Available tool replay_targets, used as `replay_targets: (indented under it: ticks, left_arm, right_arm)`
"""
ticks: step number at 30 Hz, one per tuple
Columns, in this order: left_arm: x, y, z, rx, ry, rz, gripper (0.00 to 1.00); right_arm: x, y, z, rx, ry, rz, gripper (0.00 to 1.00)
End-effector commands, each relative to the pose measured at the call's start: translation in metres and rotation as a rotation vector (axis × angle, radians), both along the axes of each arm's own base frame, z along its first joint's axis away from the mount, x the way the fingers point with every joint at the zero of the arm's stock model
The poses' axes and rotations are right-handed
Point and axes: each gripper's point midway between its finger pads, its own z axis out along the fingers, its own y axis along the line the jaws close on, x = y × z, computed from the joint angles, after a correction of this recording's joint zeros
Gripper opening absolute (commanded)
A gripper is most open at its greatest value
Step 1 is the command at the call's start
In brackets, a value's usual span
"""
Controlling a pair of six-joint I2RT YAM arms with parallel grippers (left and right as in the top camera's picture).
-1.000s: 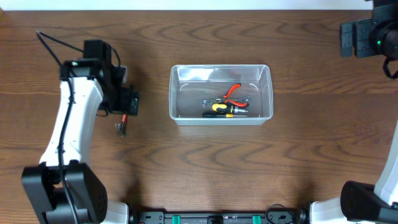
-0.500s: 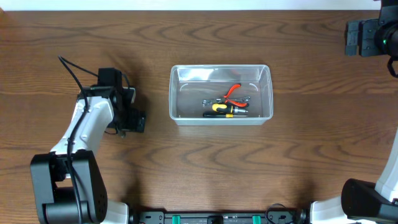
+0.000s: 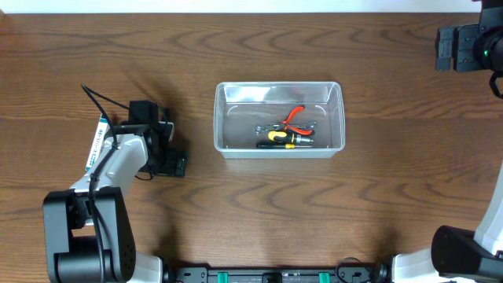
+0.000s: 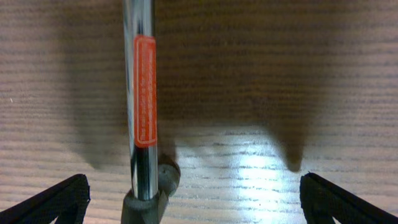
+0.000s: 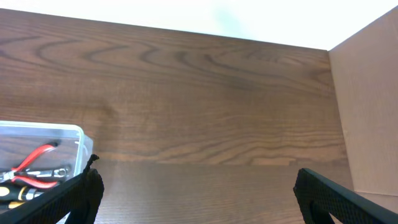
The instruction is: Pack container
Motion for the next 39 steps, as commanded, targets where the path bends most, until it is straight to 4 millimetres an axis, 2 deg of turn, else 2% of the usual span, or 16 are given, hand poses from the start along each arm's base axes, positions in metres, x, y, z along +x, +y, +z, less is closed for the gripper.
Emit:
replay_targets:
  ticks: [1, 6, 16, 25, 33, 39]
  left_arm:
    - [0.003, 0.001, 0.000, 0.005, -0.013, 0.003, 0.98]
    - [0.004, 0.004, 0.000, 0.005, -0.019, 0.017, 0.98]
    - [0.001, 0.027, 0.000, 0.005, -0.020, 0.096, 0.98]
    - [0.001, 0.027, -0.001, 0.005, -0.017, 0.096, 0.98]
    - [-0.006, 0.018, -0.021, -0.048, 0.054, 0.096, 0.98]
    - [-0.007, 0.017, -0.023, -0.049, 0.059, 0.096, 0.98]
  right_arm:
    - [-0.001, -0.001, -0.003, 0.018, 0.006, -0.014, 0.99]
    - [-0.001, -0.001, -0.003, 0.017, 0.008, -0.014, 0.99]
    - [-0.002, -0.001, -0.004, 0.018, 0.012, -0.014, 0.99]
    - [-0.002, -0.001, -0.004, 0.018, 0.013, -0.014, 0.99]
    - [-0.002, -0.001, -0.004, 0.019, 0.015, -0.014, 0.99]
    - [-0.002, -0.001, -0.004, 0.019, 0.016, -0.014, 0.99]
